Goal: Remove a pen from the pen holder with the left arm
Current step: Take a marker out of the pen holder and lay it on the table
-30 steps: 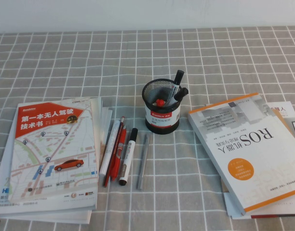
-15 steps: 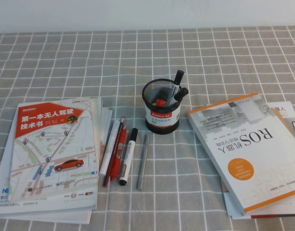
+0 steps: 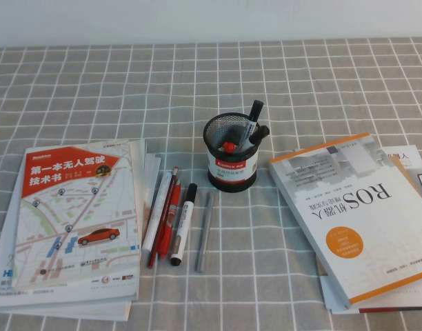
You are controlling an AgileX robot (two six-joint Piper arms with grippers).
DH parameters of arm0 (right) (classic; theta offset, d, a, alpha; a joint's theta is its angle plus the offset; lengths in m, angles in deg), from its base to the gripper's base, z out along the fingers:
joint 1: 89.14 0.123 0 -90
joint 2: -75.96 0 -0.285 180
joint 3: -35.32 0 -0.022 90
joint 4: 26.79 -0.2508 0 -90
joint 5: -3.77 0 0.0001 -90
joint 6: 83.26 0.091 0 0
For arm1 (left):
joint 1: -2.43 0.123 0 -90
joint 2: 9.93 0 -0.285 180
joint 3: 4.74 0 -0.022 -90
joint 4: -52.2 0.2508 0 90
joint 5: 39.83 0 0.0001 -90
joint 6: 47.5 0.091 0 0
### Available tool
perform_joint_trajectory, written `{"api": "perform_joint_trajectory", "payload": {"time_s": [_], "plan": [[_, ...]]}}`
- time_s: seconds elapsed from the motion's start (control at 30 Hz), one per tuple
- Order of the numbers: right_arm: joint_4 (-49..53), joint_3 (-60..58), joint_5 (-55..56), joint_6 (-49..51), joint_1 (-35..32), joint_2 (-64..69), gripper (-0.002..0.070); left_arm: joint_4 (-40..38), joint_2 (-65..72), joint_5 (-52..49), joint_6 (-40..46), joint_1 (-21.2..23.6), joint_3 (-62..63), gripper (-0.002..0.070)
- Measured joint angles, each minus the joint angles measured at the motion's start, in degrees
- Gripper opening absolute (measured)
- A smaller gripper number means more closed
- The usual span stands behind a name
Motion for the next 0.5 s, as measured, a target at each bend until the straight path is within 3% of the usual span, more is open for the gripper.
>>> {"api": "perform_joint_trajectory", "payload": {"time_s": [0.27, 0.43, 0.5], "plan": [[0.0, 0.0, 0.0, 0.0, 0.0, 0.0, -0.0013, -0.21, 0.0, -0.73, -3.8, 0.0, 0.0, -0.0002], [0.0, 0.0, 0.0, 0.0, 0.0, 0.0, -0.0013, 4.36, 0.16, -13.67, -4.03, 0.0, 4.49, -0.0002], [0.0, 0.0, 0.0, 0.0, 0.0, 0.0, -0.0013, 8.68, 3.92, -23.48, -1.76, 0.0, 11.64, -0.0002]]}}
